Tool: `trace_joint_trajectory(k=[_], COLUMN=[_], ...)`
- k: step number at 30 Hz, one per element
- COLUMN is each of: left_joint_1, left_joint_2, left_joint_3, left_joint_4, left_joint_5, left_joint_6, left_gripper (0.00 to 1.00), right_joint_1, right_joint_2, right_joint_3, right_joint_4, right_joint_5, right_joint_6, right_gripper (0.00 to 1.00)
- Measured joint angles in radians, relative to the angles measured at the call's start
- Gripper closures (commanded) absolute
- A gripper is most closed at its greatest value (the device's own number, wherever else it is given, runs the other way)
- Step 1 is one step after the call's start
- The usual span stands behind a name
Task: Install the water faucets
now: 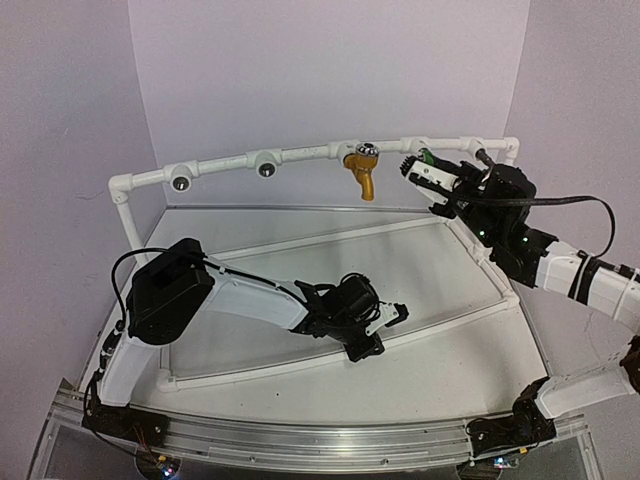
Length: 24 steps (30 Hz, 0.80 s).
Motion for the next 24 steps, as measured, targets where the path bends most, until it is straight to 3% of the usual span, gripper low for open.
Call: trace_joint_trajectory(k=[24], left_joint_1=[-0.002], left_joint_2=[0.002], left_joint_3=[0.002], left_joint_4=[0.009], left_joint_5=[-0.009], left_joint_6=[0.0], left_gripper=[1.0], right_joint_1=[0.005], right_joint_2=[0.018], right_joint_3=[-0.046], right_joint_4=[0.117], right_joint_5=[0.066], right_joint_6=[0.312], right_gripper=[1.0])
